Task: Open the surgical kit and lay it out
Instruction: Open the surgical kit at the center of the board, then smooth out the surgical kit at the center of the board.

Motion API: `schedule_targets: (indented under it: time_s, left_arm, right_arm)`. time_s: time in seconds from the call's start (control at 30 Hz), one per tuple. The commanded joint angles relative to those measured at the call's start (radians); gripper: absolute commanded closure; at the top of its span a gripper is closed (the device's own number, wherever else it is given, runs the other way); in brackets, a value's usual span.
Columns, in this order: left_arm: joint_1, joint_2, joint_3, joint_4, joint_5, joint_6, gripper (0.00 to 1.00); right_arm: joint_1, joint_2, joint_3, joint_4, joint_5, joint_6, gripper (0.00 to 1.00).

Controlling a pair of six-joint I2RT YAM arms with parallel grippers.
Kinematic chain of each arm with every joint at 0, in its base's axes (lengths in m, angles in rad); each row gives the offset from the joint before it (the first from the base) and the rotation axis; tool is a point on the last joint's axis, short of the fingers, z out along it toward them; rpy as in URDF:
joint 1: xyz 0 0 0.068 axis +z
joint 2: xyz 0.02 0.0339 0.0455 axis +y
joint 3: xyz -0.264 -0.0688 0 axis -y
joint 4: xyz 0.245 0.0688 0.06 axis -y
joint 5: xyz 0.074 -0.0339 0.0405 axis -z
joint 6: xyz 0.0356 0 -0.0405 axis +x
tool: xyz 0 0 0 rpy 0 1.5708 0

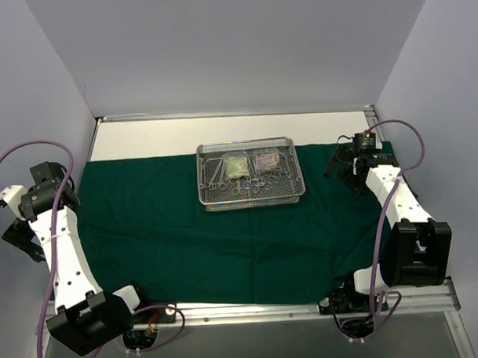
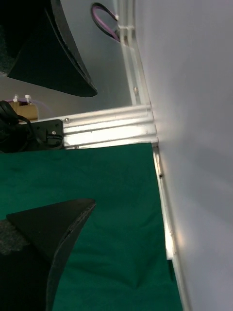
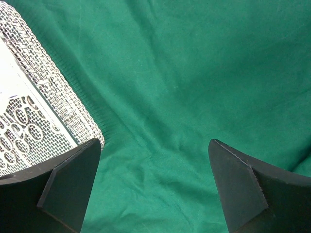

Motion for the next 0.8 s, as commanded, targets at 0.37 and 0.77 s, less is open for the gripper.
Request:
schedule_targets:
  time_s: [0.37, 0.77]
  left_arm:
    - [-0.326, 0.264, -0.008, 0.466, 0.686, 0.279, 0.06]
    - [-0.521, 0.562, 0.027, 0.565, 0.766, 0.288, 0.0]
  right_arm:
    - [0.029, 0.114, 0.066, -0.01, -0.005, -0.071, 0.13]
    - [0.113, 0.235, 0.015, 0.056, 0.041, -0.064, 0.21]
